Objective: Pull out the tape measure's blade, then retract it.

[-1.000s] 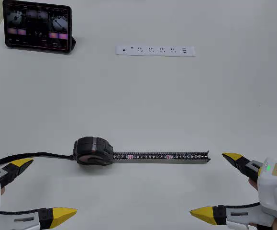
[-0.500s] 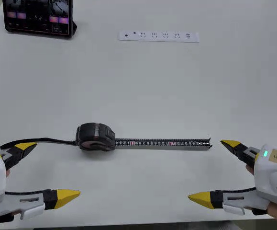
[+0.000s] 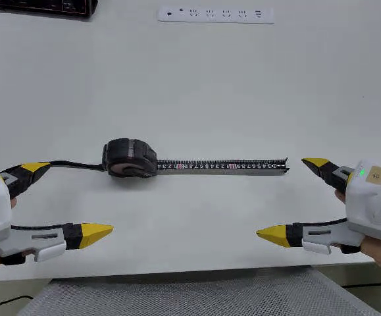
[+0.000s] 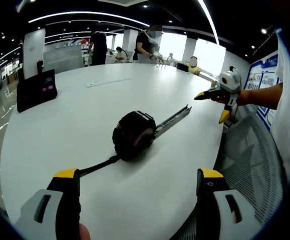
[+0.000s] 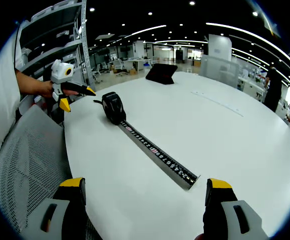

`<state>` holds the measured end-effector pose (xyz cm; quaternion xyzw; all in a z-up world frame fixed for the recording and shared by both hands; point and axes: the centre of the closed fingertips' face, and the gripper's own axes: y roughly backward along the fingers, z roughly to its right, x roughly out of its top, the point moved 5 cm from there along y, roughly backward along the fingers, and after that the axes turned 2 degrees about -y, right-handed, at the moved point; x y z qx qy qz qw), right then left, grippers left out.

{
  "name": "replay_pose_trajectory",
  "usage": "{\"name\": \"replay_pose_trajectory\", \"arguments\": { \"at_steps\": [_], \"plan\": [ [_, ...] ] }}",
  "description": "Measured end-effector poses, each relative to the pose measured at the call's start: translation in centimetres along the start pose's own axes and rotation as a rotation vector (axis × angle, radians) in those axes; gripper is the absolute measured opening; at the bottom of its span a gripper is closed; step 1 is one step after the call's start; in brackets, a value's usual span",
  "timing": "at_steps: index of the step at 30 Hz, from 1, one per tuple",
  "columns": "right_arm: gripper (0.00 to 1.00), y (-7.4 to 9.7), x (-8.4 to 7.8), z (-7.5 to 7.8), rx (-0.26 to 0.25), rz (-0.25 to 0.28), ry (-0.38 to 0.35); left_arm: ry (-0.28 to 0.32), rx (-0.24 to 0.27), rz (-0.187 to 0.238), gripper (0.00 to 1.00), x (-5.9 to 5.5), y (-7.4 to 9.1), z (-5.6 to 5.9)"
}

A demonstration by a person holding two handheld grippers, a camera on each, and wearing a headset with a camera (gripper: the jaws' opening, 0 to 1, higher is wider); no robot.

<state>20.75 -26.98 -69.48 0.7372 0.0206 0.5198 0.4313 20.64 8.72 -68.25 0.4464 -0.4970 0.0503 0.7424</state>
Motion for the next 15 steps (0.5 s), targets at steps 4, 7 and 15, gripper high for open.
{"name": "replay_pose_trajectory", "arguments": {
  "at_steps": [4,7,15],
  "plan": [
    [0.99,-0.01,-0.05,0.00,0.000,-0.001,0.000,0.001,-0.001,-0.001,0.95,-0.08,0.03,0.01],
    [0.99,-0.04,-0.05,0.04,0.000,-0.001,0.000,0.002,0.000,-0.001,0.95,-0.14,0.06,-0.02],
    [0.99,-0.09,-0.12,-0.02,0.001,-0.002,0.000,0.003,0.001,-0.002,0.95,-0.16,0.04,-0.04]
  ]
}}
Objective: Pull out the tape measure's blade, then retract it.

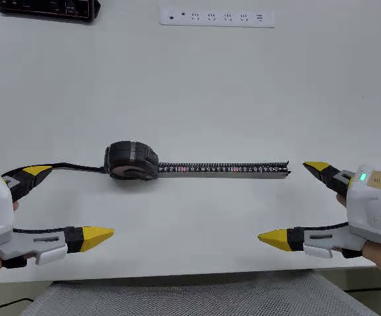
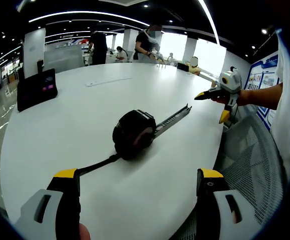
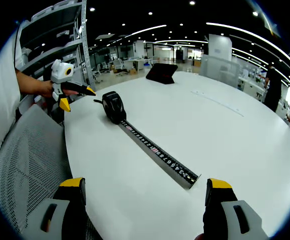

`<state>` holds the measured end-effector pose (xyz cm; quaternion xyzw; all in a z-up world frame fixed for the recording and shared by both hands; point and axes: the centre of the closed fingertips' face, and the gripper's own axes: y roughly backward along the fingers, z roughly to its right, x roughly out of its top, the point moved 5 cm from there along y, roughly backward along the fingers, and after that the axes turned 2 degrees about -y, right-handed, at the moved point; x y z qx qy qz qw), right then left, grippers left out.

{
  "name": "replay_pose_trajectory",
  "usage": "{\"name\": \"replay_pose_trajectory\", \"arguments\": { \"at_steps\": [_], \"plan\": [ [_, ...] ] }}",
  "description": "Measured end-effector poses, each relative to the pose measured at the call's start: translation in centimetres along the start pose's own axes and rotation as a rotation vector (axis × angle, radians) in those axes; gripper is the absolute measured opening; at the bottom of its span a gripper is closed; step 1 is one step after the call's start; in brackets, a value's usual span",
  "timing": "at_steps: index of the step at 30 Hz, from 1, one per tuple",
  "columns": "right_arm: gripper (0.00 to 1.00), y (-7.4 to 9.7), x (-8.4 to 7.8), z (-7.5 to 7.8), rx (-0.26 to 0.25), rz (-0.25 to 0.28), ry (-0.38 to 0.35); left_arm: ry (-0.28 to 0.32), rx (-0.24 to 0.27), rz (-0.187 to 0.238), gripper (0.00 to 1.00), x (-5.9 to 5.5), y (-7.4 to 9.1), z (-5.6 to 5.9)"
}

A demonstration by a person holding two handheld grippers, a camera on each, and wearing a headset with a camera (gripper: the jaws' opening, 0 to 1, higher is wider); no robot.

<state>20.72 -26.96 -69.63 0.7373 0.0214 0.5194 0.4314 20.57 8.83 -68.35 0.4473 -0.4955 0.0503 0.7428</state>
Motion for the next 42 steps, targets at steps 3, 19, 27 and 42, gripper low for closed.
{"name": "replay_pose_trajectory", "arguments": {
  "at_steps": [3,19,27,42],
  "plan": [
    [0.99,0.1,0.0,0.1,-0.003,0.002,-0.001,-0.001,-0.002,0.001,0.95,0.0,0.0,0.0],
    [0.99,0.1,0.1,0.3,-0.006,0.004,0.002,-0.002,-0.002,0.004,0.95,0.3,-0.4,0.0],
    [0.99,-0.1,0.4,0.8,-0.006,0.004,0.009,-0.003,-0.003,0.003,0.95,0.5,-0.7,-0.1],
    [0.98,-0.5,0.6,1.8,-0.007,-0.001,0.017,0.014,-0.001,0.010,0.95,2.0,-2.7,0.1]
  ]
}}
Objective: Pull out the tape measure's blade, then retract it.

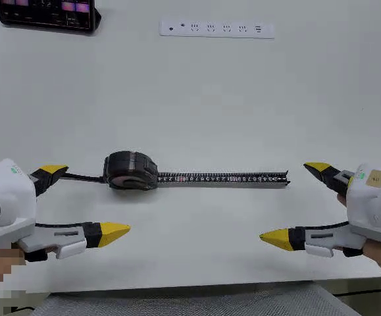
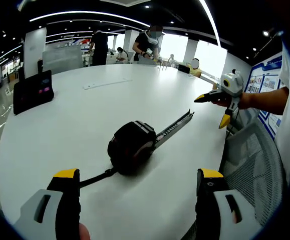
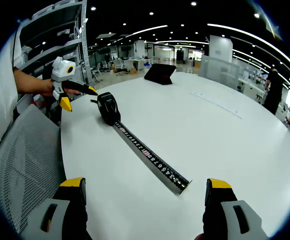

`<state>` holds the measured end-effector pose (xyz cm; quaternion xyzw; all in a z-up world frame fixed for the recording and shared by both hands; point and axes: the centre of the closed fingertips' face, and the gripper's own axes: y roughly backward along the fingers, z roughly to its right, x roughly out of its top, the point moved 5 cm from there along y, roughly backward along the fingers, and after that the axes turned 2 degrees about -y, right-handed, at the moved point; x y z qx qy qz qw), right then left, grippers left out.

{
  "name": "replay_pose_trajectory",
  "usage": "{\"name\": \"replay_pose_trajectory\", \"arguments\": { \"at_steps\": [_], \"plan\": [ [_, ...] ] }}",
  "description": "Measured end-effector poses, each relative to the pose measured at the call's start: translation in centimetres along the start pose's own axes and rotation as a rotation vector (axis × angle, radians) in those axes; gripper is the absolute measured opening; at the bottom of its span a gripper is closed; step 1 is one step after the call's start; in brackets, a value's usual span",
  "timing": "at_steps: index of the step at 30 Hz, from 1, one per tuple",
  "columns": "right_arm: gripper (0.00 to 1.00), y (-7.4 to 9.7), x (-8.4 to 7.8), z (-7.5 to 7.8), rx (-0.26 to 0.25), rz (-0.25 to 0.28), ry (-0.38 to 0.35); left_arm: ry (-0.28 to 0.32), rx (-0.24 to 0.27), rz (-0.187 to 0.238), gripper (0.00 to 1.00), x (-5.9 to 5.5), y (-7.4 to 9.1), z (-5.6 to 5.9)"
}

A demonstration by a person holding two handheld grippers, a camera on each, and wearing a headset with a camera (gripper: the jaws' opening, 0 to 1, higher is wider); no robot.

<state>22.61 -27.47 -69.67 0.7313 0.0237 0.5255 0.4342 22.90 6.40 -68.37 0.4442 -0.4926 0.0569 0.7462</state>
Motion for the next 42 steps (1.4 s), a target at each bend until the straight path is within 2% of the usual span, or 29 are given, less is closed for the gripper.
{"name": "replay_pose_trajectory", "arguments": {
  "at_steps": [9,23,30,37,42],
  "plan": [
    [0.98,-0.2,0.1,0.4,0.000,-0.002,0.004,0.000,-0.007,-0.001,0.94,0.4,-1.1,0.3],
    [0.97,-0.4,0.1,0.9,-0.001,-0.005,0.004,0.045,-0.007,0.018,0.92,1.3,-3.5,0.5],
    [0.97,-0.4,0.2,1.1,-0.003,-0.004,0.005,0.059,-0.015,0.023,0.90,1.6,-4.4,1.2],
    [0.96,-0.4,0.2,1.0,0.000,-0.004,0.004,0.072,-0.023,0.027,0.89,1.7,-5.0,1.9],
    [0.96,-0.4,0.1,1.1,0.000,-0.005,0.003,0.092,-0.012,0.037,0.89,1.7,-5.0,1.7]
  ]
}}
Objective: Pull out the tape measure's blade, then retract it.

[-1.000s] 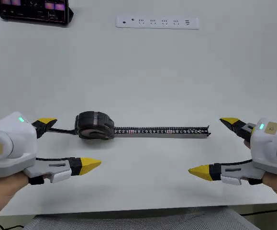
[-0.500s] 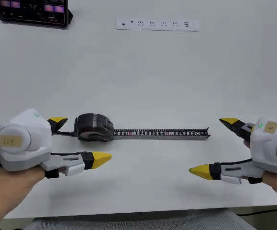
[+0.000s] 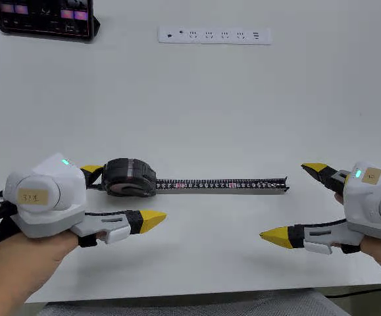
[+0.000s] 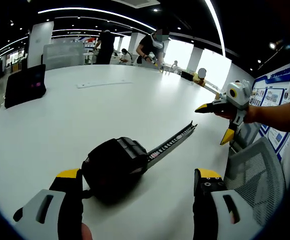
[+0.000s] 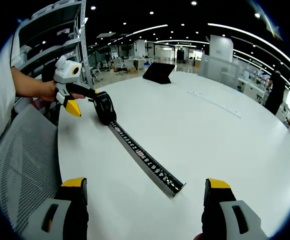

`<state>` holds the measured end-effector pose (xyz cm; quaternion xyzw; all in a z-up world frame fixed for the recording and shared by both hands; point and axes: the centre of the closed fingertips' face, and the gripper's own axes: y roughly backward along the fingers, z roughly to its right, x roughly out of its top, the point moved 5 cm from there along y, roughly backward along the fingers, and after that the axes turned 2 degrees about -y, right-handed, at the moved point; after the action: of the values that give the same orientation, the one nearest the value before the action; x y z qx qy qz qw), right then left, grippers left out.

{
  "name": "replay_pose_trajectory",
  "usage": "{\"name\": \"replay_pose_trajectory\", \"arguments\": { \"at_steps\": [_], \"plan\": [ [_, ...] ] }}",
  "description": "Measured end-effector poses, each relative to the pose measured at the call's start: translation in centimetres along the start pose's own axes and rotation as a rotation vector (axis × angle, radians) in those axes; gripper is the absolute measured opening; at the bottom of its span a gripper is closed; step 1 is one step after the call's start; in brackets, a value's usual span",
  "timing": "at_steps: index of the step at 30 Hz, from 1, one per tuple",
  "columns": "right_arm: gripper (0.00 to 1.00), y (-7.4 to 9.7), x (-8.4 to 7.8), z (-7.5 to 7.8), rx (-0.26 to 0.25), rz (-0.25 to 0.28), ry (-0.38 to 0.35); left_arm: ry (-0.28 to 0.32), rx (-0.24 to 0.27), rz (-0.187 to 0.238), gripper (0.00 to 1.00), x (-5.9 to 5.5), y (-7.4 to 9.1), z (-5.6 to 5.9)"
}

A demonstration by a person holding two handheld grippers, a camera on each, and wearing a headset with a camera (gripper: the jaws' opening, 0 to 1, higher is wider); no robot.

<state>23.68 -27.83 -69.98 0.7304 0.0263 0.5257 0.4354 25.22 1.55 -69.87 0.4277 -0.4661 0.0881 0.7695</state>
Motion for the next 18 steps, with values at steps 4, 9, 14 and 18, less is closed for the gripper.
{"name": "replay_pose_trajectory", "arguments": {
  "at_steps": [4,9,14,18],
  "plan": [
    [0.95,0.0,0.0,0.1,0.000,-0.001,0.001,0.016,0.016,0.010,0.88,0.1,-0.1,0.0],
    [0.92,-0.1,0.2,0.4,0.003,-0.009,0.013,0.047,0.044,0.028,0.88,0.2,-0.4,0.0],
    [0.87,-0.1,0.3,0.9,0.011,-0.030,0.028,0.053,0.091,0.033,0.86,0.3,-0.7,0.1],
    [0.85,-0.2,0.5,1.6,0.015,-0.040,0.043,0.057,0.144,0.026,0.80,0.3,-0.9,-0.2]
  ]
}}
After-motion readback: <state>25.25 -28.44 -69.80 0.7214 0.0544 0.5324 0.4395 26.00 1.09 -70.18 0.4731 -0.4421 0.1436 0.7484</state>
